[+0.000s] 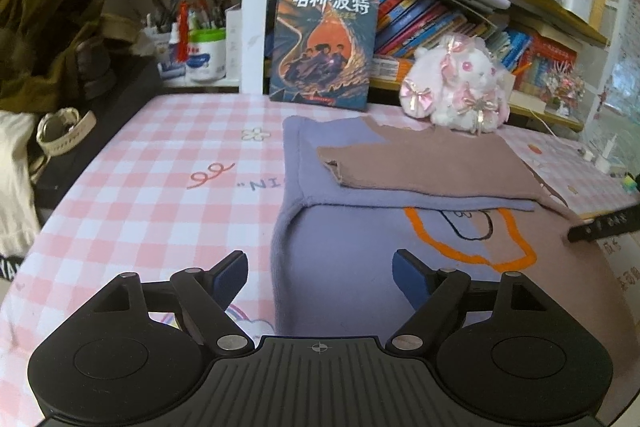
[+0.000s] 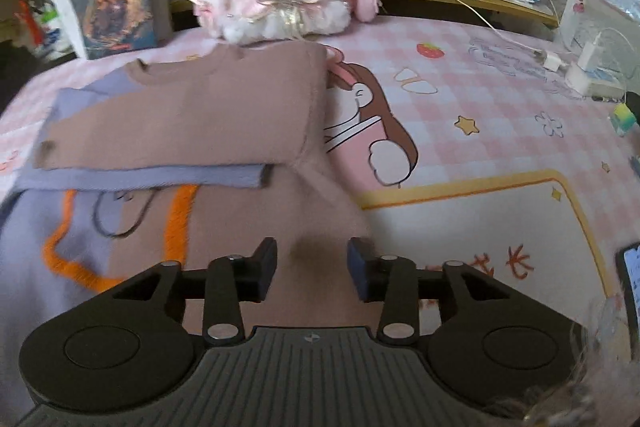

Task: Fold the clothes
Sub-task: 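Release the pink sleeve and withdraw the right gripper open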

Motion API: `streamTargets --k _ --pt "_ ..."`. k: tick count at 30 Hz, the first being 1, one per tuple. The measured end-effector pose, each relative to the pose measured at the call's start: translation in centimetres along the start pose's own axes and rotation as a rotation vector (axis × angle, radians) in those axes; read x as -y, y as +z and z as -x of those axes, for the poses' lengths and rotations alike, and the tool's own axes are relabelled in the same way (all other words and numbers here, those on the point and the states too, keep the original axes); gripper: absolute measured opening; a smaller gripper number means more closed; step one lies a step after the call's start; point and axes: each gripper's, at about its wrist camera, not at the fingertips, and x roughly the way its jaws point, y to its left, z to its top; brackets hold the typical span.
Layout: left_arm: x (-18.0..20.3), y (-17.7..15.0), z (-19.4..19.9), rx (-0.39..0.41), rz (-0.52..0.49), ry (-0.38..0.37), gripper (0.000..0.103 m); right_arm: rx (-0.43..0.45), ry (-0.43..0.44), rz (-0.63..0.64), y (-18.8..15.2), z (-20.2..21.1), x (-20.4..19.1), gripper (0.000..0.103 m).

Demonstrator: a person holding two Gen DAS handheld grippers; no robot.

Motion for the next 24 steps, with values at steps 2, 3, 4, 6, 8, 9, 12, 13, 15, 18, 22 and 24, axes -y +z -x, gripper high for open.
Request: streamTargets --k 2,3,4,6,8,9,12,13,15,18,22,24 --pt "0.6 -0.2 0.1 -0.006 0.006 0.003 0.082 0.007 0.009 0.002 -0.7 0.9 0.1 0.037" --pt "1.0 -0.2 0.2 -0.009 0.006 0.005 0.082 0.013 0.013 -0.002 -1.2 1.4 0.3 0.037" --pt "1.4 -0.4 0.3 -0.015 0.01 0.012 0.082 0.018 0.016 -0.006 -1.7 1.9 0.5 0.038" --pt "2.3 -0.7 0.5 -0.032 0.023 0.026 0.082 0.029 0.023 -0.013 -2.8 3.0 1.0 0.043" --pt "2.9 -1.2 0.9 -0.054 0.044 0.036 0.082 0.038 0.031 -0.018 -4.0 4.2 1.6 0.045" --pt "3.3 -1.5 1.3 -0.061 0.054 0.04 0.082 0.039 0.033 -0.024 -4.6 4.7 2.0 0.046" --pt "4.6 -2.4 2.5 -0.063 0.052 0.053 0.082 0.029 0.052 -0.062 -6.3 5.8 3.3 0.046" --pt "5.1 -2.8 2.9 -0.064 0.048 0.056 0.082 0.026 0.059 -0.07 -6.9 6.2 3.6 0.046" --pt "6.1 -3.7 3.7 -0.07 0.035 0.059 0.082 0.022 0.071 -0.075 -8.1 6.8 4.1 0.046" --pt "7.5 -5.1 5.2 -0.076 0.016 0.07 0.082 0.027 0.091 -0.068 -9.6 7.8 4.5 0.048" --pt "8.7 -6.8 6.9 -0.084 0.016 0.088 0.082 0.025 0.109 -0.061 -11.6 8.7 4.9 0.05" --pt "8.9 -7.5 7.6 -0.09 0.026 0.092 0.082 0.021 0.125 -0.054 -12.5 9.1 5.1 0.05"
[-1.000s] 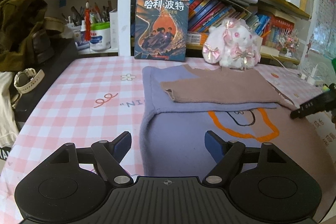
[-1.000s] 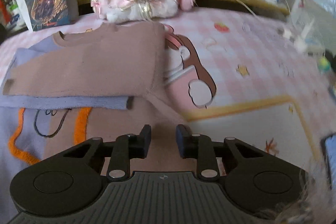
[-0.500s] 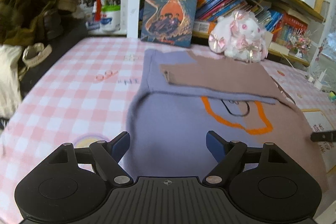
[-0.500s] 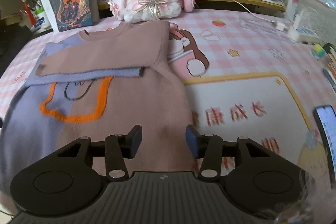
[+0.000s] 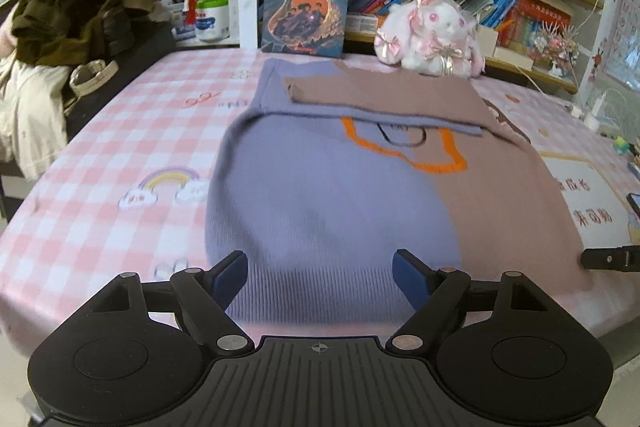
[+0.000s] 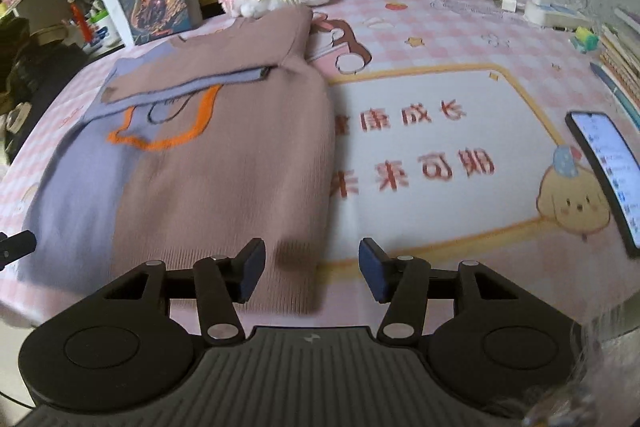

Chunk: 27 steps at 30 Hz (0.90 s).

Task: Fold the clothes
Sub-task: 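Release the pink sleeve and withdraw the right gripper open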

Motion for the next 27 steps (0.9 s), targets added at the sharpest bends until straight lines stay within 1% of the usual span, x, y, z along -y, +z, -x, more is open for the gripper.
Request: streamTargets --k 7,9,13,15,22,27 --pt "0.2 -0.6 1.0 -0.016 0.025 0.031 0.082 -0.006 0.028 0.012 -1.5 1.3 0.8 0.05" --pt "0.3 -0.6 0.9 -0.027 0.026 0.029 0.082 -0.002 0.029 0.006 -1.7 1.6 1.0 0.05" --pt "0.0 -0.5 0.4 -0.076 0.036 0.011 0.082 -0.005 0.032 -0.003 -1.9 1.8 1.1 0.05" --pt "-0.2 -0.5 0.3 -0.084 0.038 0.012 0.082 -0.007 0.032 -0.007 -1.9 1.7 1.0 0.051" --pt "-2.1 -0.3 -0.3 -0.081 0.054 0.019 0.082 -0.021 0.02 -0.019 -1.6 0.8 0.3 0.051" --pt "-4.0 0.4 -1.2 -0.083 0.082 0.019 0.081 -0.022 0.003 -0.029 -1.0 0.1 -0.3 0.051"
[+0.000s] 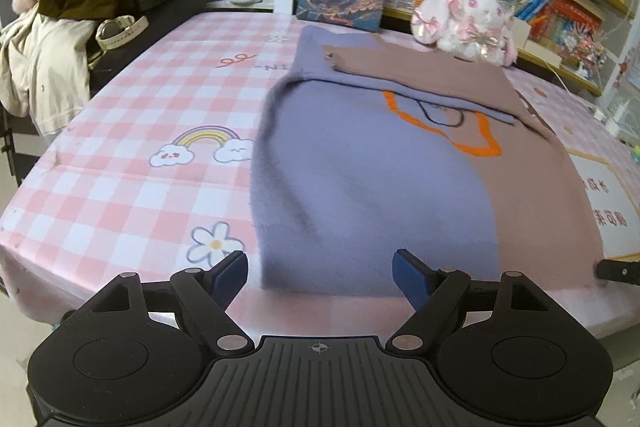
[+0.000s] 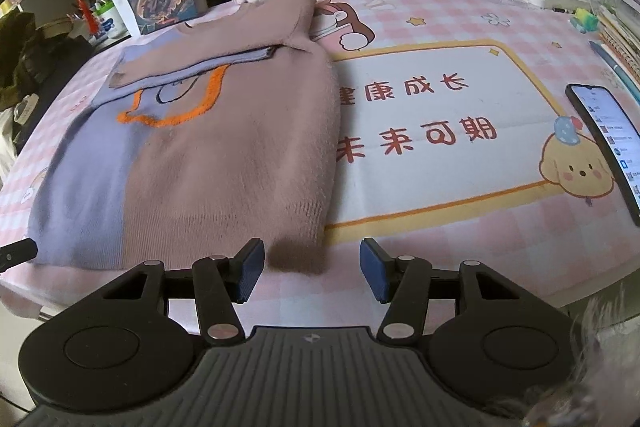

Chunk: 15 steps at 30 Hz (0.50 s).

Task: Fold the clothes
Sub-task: 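Release the pink sleeve and withdraw the right gripper open, then grasp the lavender side edge with the left gripper while the right gripper grasps the pink side edge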

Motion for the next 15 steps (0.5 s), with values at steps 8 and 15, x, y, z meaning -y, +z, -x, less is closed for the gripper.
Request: streamTargets --k 8,15 --pt "-3.4 1.5 -1.8 -0.023 0.095 -0.014 0.065 0.006 -0.027 -0.05 1.0 -0.9 -0.2 0.044" --pt "-4.9 2.2 -3.2 -0.057 0.134 -0.041 0.061 -0.003 -0.048 -0.089 1.8 -1.9 0.0 0.044"
